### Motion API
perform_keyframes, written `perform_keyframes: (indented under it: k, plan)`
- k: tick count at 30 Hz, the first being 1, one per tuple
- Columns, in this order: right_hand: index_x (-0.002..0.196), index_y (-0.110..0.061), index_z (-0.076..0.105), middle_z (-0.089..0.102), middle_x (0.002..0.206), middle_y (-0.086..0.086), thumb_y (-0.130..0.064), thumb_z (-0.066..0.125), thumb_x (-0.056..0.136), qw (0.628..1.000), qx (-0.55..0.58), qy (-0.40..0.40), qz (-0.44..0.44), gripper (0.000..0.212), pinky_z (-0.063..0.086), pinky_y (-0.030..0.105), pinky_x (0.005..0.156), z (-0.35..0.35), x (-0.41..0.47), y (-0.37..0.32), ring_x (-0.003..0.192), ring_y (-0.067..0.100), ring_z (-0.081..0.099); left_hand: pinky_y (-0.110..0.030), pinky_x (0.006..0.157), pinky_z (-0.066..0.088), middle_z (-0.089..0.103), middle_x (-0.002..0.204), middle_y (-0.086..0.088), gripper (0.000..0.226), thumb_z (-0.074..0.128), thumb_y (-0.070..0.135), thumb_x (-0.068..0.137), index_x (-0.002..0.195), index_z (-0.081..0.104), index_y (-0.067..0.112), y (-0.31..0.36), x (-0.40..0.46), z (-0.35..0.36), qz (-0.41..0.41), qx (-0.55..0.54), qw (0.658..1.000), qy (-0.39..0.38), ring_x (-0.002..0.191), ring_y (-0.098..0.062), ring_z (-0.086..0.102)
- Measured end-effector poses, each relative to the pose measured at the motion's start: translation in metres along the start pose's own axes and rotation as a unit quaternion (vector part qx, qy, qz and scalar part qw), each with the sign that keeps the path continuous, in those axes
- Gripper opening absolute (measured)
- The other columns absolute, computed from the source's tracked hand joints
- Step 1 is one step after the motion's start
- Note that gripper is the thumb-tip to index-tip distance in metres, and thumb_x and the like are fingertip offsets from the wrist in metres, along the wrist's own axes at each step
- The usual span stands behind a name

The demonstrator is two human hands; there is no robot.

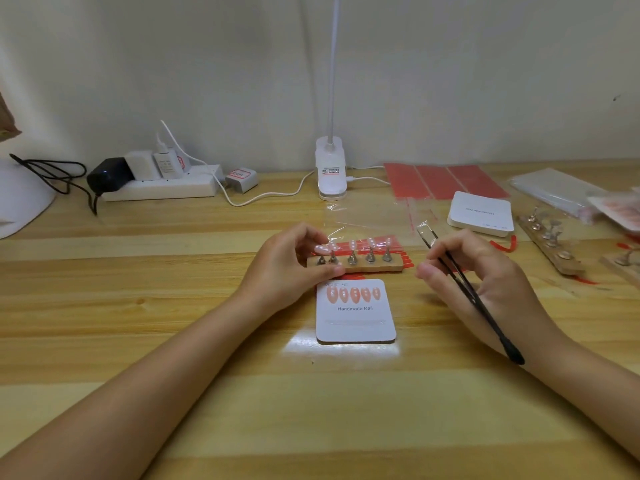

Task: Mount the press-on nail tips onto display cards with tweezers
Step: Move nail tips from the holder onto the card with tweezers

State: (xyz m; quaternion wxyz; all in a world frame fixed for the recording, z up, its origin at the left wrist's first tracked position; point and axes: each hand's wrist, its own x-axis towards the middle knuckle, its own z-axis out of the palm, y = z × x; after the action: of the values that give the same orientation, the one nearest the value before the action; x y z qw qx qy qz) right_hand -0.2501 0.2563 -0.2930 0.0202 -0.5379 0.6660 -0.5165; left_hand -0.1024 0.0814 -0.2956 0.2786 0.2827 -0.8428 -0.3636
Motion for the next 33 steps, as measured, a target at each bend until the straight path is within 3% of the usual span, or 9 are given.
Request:
perform_keyframes:
  k: [3,8,12,15,28,31,33]
  plan:
    - [0.081,-0.019,0.056,0.061,0.073,-0.003,-0.014,0.068,0.08,1.0,-0.001,0.0,0.006,0.013,0.043,0.004,0.062,0.0,0.001,0.001,0.074,0.0,0.058,-0.015,0.068,0.047,0.062,0.082,0.012,0.029,0.081,0.021,0.066,0.08,0.057,0.026,0.0,-0.001,-0.001,-0.011,-0.032,0.999,0.012,0.078,-0.002,0.059]
    - [0.081,-0.023,0.056,0.061,0.08,-0.008,-0.017,0.066,0.081,1.0,-0.001,-0.008,0.025,0.012,0.051,0.018,0.066,0.001,0.001,0.002,0.078,0.005,0.06,-0.032,0.073,0.051,0.069,0.077,-0.001,0.015,0.08,0.019,0.068,0.07,0.065,0.018,0.0,-0.002,-0.003,-0.033,-0.02,0.999,0.033,0.079,-0.017,0.065]
    - [0.082,-0.025,0.056,0.066,0.079,-0.004,-0.038,0.056,0.078,1.0,0.005,-0.016,0.023,0.014,0.05,0.016,0.069,-0.001,0.002,-0.001,0.082,0.006,0.062,-0.014,0.061,0.048,0.067,0.07,0.01,0.014,0.08,0.018,0.068,0.063,0.068,0.023,0.001,-0.001,-0.005,-0.048,-0.05,0.997,0.033,0.065,0.002,0.061]
    - [0.084,-0.025,0.056,0.067,0.079,-0.006,-0.04,0.053,0.078,1.0,-0.001,-0.022,0.017,0.016,0.046,0.009,0.072,-0.001,0.002,-0.002,0.082,0.001,0.062,-0.006,0.058,0.046,0.066,0.068,0.014,0.014,0.079,0.013,0.069,0.061,0.07,0.021,0.001,-0.001,-0.006,-0.056,-0.078,0.995,0.03,0.061,0.009,0.059]
    - [0.084,-0.017,0.059,0.068,0.079,-0.006,-0.012,0.059,0.087,0.999,0.011,-0.046,0.018,0.006,0.041,0.002,0.064,-0.001,0.003,-0.002,0.076,-0.004,0.062,-0.007,0.062,0.046,0.07,0.078,0.012,0.014,0.072,0.018,0.078,0.069,0.07,0.028,-0.001,0.0,-0.01,-0.05,-0.07,0.996,-0.002,0.069,0.004,0.062]
    - [0.084,-0.02,0.059,0.068,0.08,-0.006,-0.012,0.059,0.087,0.999,0.002,-0.049,0.016,0.008,0.041,0.002,0.064,-0.001,0.003,-0.002,0.077,-0.003,0.062,-0.017,0.07,0.05,0.07,0.078,0.004,0.012,0.069,0.012,0.08,0.071,0.068,0.021,0.0,0.0,-0.009,-0.054,-0.053,0.997,-0.016,0.076,-0.005,0.064]
    - [0.084,-0.021,0.058,0.068,0.081,-0.006,-0.02,0.058,0.086,0.999,-0.009,-0.043,0.015,0.002,0.041,0.002,0.065,-0.001,0.002,-0.002,0.079,-0.002,0.061,-0.016,0.071,0.05,0.07,0.078,0.004,0.015,0.067,0.008,0.079,0.072,0.066,0.02,0.001,0.001,-0.008,-0.052,-0.054,0.997,-0.03,0.079,-0.007,0.065]
